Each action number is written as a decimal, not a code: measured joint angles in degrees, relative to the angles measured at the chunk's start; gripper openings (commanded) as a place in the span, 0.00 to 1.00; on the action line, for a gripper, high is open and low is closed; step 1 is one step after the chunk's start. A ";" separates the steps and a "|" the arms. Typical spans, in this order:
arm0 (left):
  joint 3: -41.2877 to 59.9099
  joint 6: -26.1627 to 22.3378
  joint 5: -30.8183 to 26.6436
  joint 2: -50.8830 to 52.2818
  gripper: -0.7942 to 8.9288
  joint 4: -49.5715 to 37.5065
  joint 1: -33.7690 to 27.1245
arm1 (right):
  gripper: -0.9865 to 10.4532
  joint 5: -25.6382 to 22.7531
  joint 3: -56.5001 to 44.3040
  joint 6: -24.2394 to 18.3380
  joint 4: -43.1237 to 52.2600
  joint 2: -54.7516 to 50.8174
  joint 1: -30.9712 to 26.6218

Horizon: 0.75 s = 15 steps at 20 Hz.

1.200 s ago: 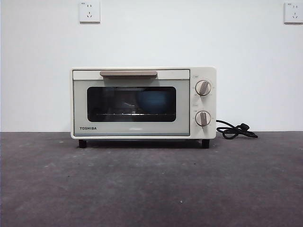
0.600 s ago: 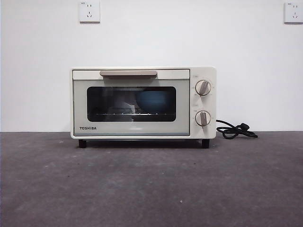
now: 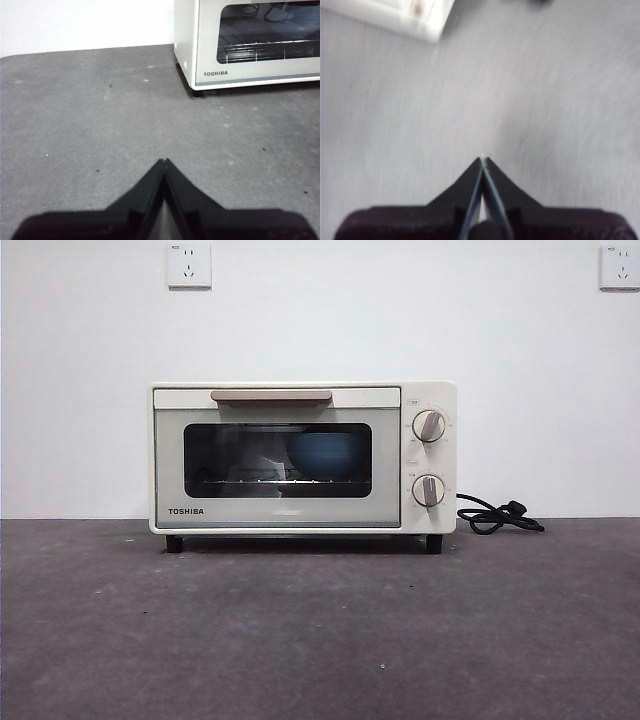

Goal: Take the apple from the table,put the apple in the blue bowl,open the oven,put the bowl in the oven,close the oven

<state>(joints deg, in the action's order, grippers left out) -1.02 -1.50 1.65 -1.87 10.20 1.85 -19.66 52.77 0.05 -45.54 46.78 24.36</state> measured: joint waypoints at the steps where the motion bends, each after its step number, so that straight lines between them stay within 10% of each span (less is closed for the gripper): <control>1: 0.00 0.00 0.02 0.00 0.08 0.00 0.00 | 0.09 2.29 -0.85 0.22 3.85 -1.92 -2.51; 9: 0.00 0.00 0.00 -0.83 0.08 0.00 0.00 | 0.09 12.59 -32.30 -2.75 38.32 -27.65 -20.20; 15: 0.00 0.00 0.00 -0.92 0.08 0.00 0.00 | 0.09 16.15 -46.51 -2.91 41.77 -38.10 -22.40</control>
<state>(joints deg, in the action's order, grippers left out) -1.02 -1.50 1.65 -2.79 10.20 1.85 -3.51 6.26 -2.85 -3.77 8.69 1.96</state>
